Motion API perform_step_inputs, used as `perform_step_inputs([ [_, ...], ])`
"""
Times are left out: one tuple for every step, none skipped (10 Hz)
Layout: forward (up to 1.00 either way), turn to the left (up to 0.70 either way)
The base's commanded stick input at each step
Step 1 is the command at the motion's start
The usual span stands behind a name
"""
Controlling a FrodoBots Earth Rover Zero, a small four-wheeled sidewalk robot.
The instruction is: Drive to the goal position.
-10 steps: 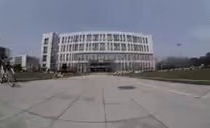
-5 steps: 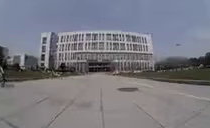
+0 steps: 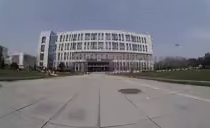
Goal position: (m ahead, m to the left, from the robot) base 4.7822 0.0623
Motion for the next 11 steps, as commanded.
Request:
perform_step_inputs([
  [0.85, 0.0],
  [0.85, 0.0],
  [0.85, 0.0],
  [0.85, 0.0],
  [0.85, 0.0],
  [0.85, 0.0],
  [0.85, 0.07],
  [0.85, 0.15],
  [0.85, 0.24],
  [0.85, 0.33],
  [0.85, 0.34],
])
